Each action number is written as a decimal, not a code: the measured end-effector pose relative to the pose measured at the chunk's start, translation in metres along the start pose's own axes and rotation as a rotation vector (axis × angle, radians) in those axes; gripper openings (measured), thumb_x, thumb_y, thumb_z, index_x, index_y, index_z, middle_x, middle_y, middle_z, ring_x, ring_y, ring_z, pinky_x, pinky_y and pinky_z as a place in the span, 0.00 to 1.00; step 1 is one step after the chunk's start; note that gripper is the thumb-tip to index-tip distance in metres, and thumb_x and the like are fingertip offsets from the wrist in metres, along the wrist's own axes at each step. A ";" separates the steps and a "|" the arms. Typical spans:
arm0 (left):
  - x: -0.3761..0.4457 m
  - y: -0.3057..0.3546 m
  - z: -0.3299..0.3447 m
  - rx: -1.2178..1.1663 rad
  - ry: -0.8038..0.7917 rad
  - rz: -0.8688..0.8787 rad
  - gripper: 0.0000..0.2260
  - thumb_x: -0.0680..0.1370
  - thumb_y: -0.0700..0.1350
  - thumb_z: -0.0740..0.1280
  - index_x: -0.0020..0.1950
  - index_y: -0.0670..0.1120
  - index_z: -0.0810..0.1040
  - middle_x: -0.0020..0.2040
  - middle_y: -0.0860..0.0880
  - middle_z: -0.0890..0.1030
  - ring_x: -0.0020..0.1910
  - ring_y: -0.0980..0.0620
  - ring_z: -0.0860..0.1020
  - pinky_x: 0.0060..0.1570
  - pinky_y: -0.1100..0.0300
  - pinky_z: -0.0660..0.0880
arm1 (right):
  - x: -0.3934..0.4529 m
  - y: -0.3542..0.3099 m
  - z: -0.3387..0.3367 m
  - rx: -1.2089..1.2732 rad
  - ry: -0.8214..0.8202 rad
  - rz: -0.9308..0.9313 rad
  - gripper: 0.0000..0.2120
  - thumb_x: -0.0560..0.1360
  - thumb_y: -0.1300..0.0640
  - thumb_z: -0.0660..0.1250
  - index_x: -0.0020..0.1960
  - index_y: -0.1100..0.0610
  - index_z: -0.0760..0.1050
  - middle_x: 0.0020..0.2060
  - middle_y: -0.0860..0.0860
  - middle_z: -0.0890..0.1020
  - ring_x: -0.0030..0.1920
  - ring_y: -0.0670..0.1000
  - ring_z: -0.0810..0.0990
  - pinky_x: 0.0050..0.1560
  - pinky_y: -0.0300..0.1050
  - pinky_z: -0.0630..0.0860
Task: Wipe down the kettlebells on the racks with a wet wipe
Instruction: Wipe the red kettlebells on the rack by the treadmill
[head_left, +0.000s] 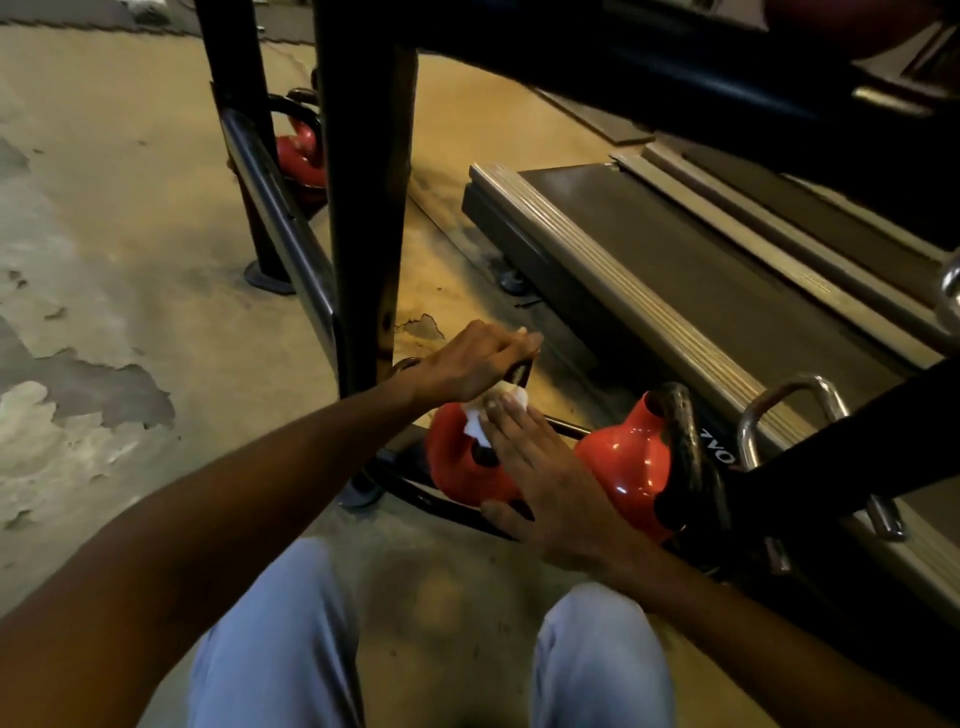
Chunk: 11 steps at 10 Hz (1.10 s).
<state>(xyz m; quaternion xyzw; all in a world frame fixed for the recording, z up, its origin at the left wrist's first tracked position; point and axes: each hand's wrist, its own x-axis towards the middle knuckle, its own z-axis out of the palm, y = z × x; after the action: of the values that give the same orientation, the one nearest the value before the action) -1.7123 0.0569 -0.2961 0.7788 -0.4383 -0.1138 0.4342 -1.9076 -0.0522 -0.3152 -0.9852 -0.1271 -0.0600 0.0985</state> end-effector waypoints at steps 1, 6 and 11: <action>0.000 0.003 -0.002 -0.005 -0.011 0.021 0.27 0.88 0.57 0.56 0.44 0.40 0.84 0.37 0.41 0.83 0.36 0.48 0.80 0.39 0.60 0.73 | 0.021 0.013 -0.017 -0.150 -0.046 -0.105 0.37 0.85 0.34 0.53 0.85 0.57 0.54 0.84 0.55 0.57 0.84 0.53 0.48 0.83 0.59 0.51; 0.003 0.002 -0.005 0.250 -0.119 0.079 0.18 0.84 0.47 0.69 0.72 0.43 0.79 0.75 0.46 0.75 0.78 0.51 0.69 0.74 0.58 0.66 | -0.059 0.060 0.036 -0.500 -0.197 0.076 0.57 0.71 0.17 0.34 0.81 0.61 0.31 0.78 0.57 0.29 0.80 0.63 0.28 0.74 0.33 0.26; 0.010 0.001 -0.005 0.202 -0.086 0.042 0.16 0.80 0.43 0.72 0.68 0.41 0.82 0.71 0.42 0.79 0.75 0.49 0.72 0.76 0.53 0.69 | 0.011 -0.054 0.010 1.313 0.310 0.554 0.26 0.80 0.40 0.63 0.77 0.38 0.66 0.70 0.34 0.77 0.72 0.39 0.72 0.71 0.39 0.71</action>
<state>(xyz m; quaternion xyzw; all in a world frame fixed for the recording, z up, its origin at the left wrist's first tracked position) -1.7045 0.0513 -0.2901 0.8037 -0.4818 -0.0933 0.3365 -1.9104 0.0036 -0.3136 -0.6991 0.1327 -0.0830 0.6977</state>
